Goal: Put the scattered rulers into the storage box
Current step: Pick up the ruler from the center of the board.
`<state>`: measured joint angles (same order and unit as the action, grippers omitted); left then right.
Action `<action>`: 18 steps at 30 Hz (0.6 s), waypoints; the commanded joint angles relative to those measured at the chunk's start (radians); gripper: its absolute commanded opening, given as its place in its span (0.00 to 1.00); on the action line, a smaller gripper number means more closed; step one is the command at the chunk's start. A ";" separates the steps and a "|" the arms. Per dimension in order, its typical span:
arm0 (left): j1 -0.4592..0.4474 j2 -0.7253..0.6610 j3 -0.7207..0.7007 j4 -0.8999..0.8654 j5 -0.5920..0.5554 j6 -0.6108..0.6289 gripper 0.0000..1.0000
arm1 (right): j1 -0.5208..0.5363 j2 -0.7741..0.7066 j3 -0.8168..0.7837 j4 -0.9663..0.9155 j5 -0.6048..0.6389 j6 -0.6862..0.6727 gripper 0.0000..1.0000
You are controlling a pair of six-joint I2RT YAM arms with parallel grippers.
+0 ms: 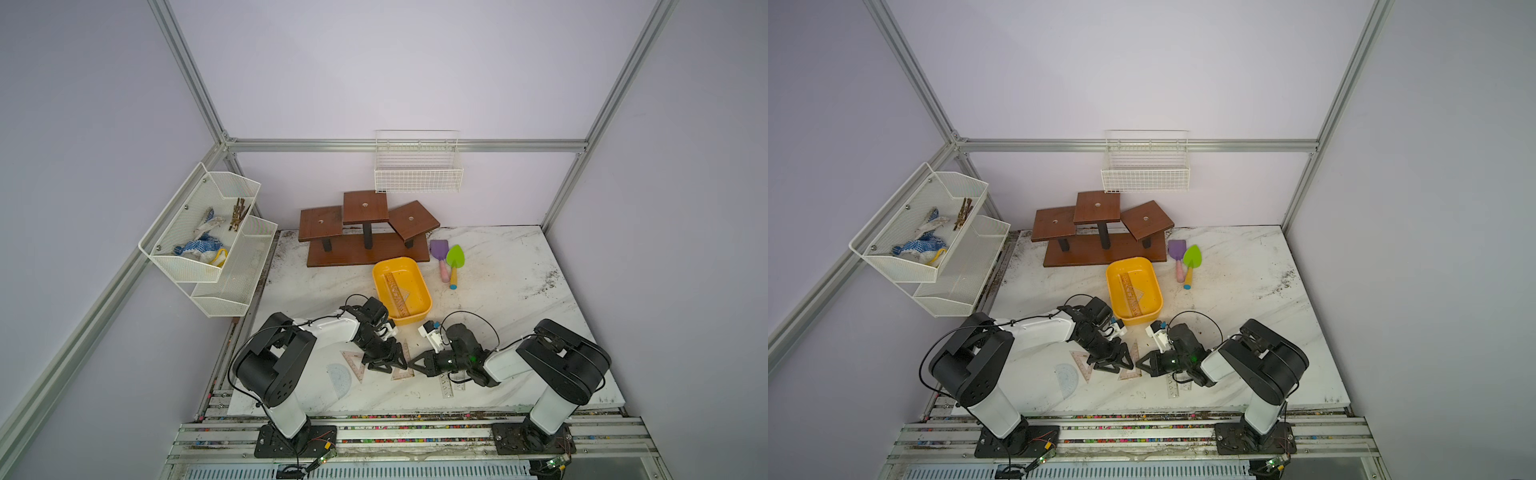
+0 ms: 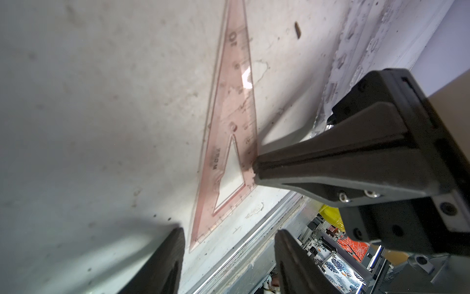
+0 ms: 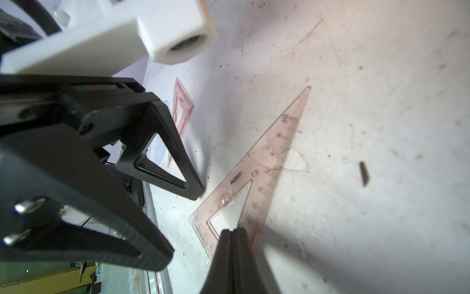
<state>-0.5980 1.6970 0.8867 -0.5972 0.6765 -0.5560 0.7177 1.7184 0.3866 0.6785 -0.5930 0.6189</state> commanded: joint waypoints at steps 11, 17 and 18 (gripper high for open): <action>-0.019 0.024 -0.018 -0.049 -0.094 0.018 0.62 | -0.003 0.010 -0.048 -0.244 0.098 -0.031 0.05; -0.025 0.034 -0.021 -0.029 -0.079 0.012 0.63 | -0.003 0.018 -0.045 -0.232 0.091 -0.027 0.06; -0.026 0.036 -0.023 -0.018 -0.071 0.007 0.63 | -0.003 0.021 -0.043 -0.229 0.089 -0.026 0.05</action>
<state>-0.6048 1.6966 0.8867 -0.5945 0.6765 -0.5564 0.7177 1.6928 0.3832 0.6380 -0.5735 0.6052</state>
